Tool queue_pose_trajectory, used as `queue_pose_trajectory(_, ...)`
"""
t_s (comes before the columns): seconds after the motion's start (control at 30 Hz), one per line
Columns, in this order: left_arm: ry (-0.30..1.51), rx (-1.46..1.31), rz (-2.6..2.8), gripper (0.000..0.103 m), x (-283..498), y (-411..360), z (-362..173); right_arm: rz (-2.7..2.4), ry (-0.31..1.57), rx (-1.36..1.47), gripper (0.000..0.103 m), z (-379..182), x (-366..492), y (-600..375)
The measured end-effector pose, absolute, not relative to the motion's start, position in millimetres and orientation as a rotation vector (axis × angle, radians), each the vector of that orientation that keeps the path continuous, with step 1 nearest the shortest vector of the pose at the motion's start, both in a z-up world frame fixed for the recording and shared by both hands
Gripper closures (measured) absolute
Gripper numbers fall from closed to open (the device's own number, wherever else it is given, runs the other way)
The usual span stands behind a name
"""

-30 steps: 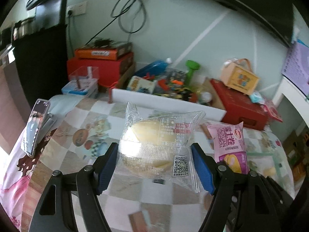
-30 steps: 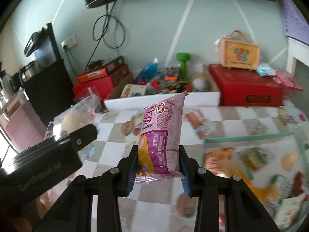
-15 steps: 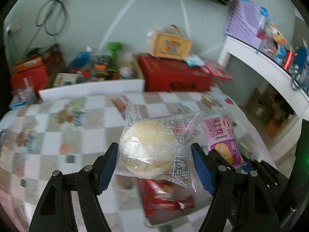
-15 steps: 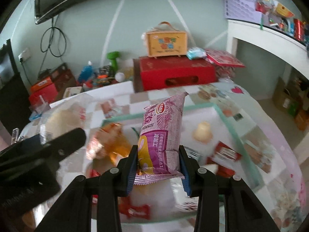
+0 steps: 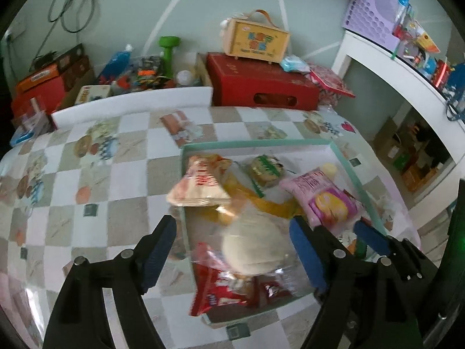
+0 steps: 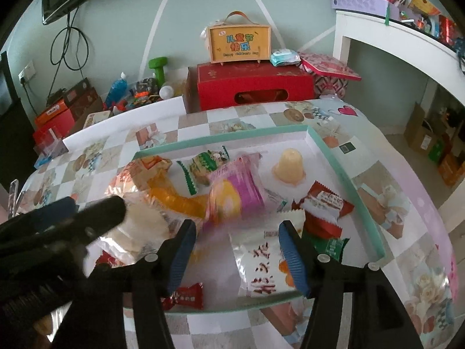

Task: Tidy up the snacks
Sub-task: 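Open both tools to drop the bags into the tray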

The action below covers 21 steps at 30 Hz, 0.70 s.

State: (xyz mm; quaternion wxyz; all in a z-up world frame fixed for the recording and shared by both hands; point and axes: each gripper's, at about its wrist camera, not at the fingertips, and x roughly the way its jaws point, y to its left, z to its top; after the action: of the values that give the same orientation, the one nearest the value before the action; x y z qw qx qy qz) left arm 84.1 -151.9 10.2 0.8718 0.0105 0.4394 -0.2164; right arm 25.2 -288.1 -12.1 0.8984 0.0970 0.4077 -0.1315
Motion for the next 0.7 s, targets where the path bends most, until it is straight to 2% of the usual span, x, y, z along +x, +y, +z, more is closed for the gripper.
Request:
queue_pose_trajectory(0.03,0.910,0.011,-0.438,0.020,82,-145,12,-0.273,0.845,0.197,0.038,-12,22,-286)
queue_pose_trajectory(0.1,0.890,-0.006,-0.412,0.008,78,-132,13,-0.271,0.846,0.190,0.033,-13,17,-281)
queue_pose_trajectory(0.27,0.856,-0.023,-0.283,0.000,60,-90,4,-0.250,0.827,0.176,0.019,-10,-1,-263)
queue_pose_trajectory(0.37,0.859,0.021,-0.198,0.000,51,-70,-5,-0.214,0.814,0.170,0.013,-10,-13,-249)
queue_pose_trajectory(0.43,0.874,0.055,-0.157,0.000,47,-60,-11,-0.195,0.812,0.166,0.000,-13,-18,-241)
queue_pose_trajectory(0.7,0.938,0.098,-0.038,0.000,25,-31,-38,-0.169,0.815,0.129,0.000,-17,-18,-223)
